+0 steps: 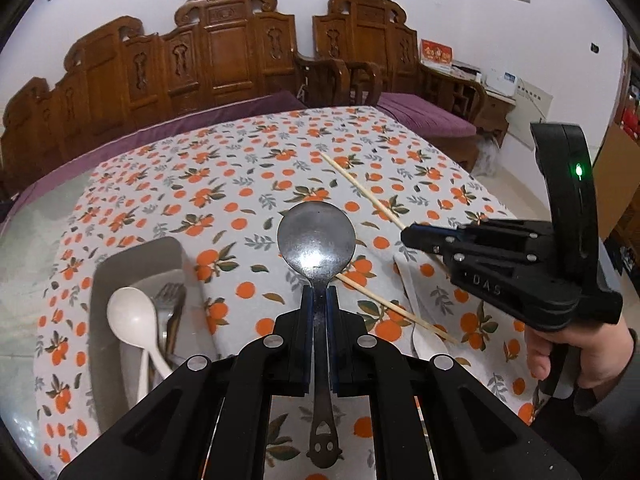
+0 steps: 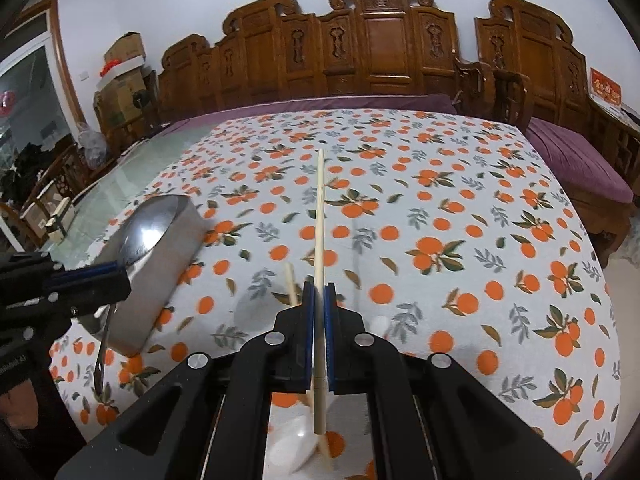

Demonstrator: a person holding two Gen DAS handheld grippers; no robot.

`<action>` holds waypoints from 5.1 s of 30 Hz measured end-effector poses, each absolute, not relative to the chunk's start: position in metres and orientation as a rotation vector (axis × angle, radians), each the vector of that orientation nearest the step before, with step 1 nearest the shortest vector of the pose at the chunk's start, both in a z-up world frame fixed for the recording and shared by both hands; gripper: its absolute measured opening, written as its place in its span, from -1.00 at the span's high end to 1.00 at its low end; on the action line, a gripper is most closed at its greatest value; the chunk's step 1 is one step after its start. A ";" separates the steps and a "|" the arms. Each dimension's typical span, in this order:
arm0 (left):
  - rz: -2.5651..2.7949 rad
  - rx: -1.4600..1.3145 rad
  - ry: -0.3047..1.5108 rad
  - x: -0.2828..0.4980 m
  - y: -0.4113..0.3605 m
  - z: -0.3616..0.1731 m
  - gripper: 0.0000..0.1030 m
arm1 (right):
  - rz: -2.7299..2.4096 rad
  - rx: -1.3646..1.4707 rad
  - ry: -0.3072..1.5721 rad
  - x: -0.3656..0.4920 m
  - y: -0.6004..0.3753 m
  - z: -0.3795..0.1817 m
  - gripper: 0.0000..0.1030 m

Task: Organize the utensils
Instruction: 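Lower the metal spoon into the grey tray and open the left gripper, then lower the wooden chopstick into the grey tray with the right gripper, then grasp another wooden chopstick from the cloth with the right gripper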

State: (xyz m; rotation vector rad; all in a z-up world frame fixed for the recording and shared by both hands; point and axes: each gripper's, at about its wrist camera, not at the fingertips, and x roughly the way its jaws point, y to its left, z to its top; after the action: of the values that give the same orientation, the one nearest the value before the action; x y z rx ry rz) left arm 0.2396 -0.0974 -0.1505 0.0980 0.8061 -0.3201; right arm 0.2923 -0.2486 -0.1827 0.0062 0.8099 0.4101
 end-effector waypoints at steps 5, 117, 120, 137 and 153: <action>-0.291 0.096 0.781 0.237 -0.081 -0.137 0.90 | 0.456 -0.017 0.787 0.286 -0.231 -0.172 0.89; 0.048 -0.072 0.760 0.257 0.110 -0.160 -0.79 | 0.642 -0.045 0.791 0.265 -0.094 -0.162 0.22; 0.031 -0.067 0.759 0.257 0.101 -0.161 -0.79 | 0.605 -0.073 0.783 0.264 -0.115 -0.157 -0.10; -0.083 -0.021 0.757 0.249 0.036 -0.165 -0.79 | 0.439 -0.064 0.927 0.284 -0.237 -0.199 -0.02; -0.147 0.027 0.759 0.238 0.001 -0.170 -0.79 | 0.442 -0.212 1.033 0.286 -0.214 -0.241 0.56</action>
State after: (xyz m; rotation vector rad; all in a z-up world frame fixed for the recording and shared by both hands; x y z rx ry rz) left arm 0.2377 0.0008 -0.1701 0.0268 0.7587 -0.1467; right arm 0.2862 -0.2142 -0.2411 -0.2124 1.0327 0.4417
